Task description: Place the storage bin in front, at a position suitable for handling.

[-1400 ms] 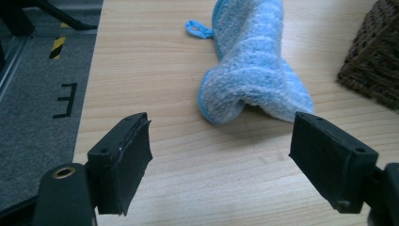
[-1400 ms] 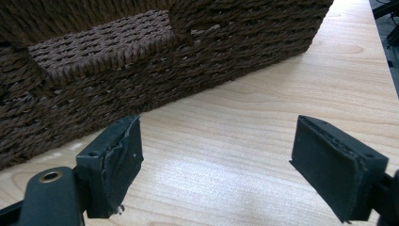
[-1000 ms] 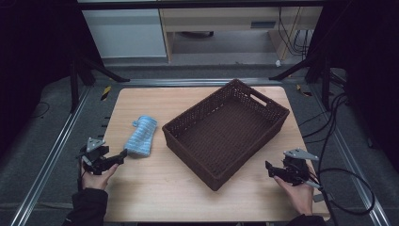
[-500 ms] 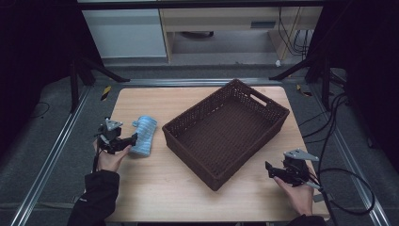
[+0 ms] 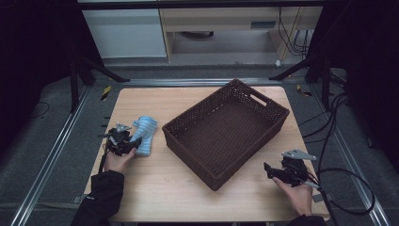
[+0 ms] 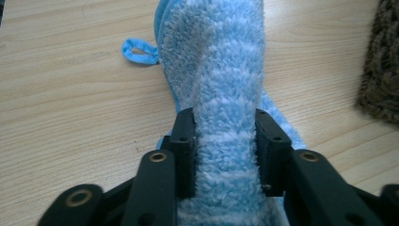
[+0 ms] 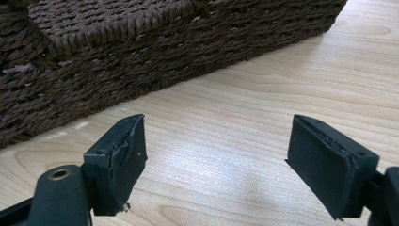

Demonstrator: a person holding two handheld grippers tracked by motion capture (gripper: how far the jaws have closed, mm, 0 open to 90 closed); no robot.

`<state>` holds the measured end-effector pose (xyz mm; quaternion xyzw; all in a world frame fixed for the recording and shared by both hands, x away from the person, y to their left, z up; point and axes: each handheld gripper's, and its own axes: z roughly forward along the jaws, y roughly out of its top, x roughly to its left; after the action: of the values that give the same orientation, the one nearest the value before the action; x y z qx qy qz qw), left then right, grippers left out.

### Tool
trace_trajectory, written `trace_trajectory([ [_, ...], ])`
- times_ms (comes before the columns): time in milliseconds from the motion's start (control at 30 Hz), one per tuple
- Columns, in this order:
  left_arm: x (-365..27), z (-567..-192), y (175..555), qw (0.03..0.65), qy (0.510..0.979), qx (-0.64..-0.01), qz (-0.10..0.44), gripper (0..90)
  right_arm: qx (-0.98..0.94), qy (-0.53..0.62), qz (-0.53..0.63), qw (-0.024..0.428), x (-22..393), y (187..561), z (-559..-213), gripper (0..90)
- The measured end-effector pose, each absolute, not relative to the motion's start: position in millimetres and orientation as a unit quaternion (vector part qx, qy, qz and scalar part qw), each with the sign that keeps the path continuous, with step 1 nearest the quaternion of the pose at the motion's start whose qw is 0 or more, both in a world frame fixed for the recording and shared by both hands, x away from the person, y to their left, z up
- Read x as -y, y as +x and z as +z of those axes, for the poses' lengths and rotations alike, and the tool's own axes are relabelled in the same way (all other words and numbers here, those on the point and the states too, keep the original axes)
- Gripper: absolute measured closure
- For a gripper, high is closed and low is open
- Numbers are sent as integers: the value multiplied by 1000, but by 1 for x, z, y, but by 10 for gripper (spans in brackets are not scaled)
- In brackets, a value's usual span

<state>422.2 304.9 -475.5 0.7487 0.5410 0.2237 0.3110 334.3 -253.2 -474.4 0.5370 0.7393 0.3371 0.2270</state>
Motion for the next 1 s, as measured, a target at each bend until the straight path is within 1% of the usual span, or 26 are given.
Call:
trace_trajectory([
  [100, -306, -472, 419, 312, 745, -546, 222, 678, -739, 538, 338, 226, 253, 334, -474, 203],
  [167, -308, -467, 414, 309, 743, -547, 229, 680, -740, 536, 337, 227, 253, 334, -474, 203],
  [267, -315, -455, 397, 309, 734, -551, 250, 680, -741, 535, 336, 227, 253, 333, -474, 202],
  [333, -319, -454, 391, 311, 729, -554, 254, 679, -741, 535, 337, 227, 253, 333, -474, 202],
  [467, -330, -460, 374, 295, 726, -570, 247, 678, -738, 536, 343, 226, 253, 332, -473, 203],
  [567, -333, -468, 367, 280, 728, -575, 246, 672, -734, 537, 348, 225, 254, 332, -472, 205],
  [633, -335, -470, 366, 281, 726, -578, 245, 658, -734, 537, 349, 225, 254, 332, -472, 207],
  [733, -337, -472, 365, 285, 719, -584, 247, 599, -734, 537, 349, 225, 253, 332, -472, 210],
  [767, -336, -472, 365, 285, 718, -584, 249, 599, -734, 537, 349, 225, 253, 332, -472, 210],
  [833, -336, -470, 364, 289, 716, -584, 250, 533, -734, 536, 351, 225, 254, 332, -471, 212],
  [867, -335, -463, 361, 303, 710, -583, 254, 485, -735, 535, 349, 228, 253, 332, -470, 214],
  [1000, -333, -449, 354, 330, 699, -575, 266, 435, -735, 532, 352, 230, 251, 332, -467, 221],
])
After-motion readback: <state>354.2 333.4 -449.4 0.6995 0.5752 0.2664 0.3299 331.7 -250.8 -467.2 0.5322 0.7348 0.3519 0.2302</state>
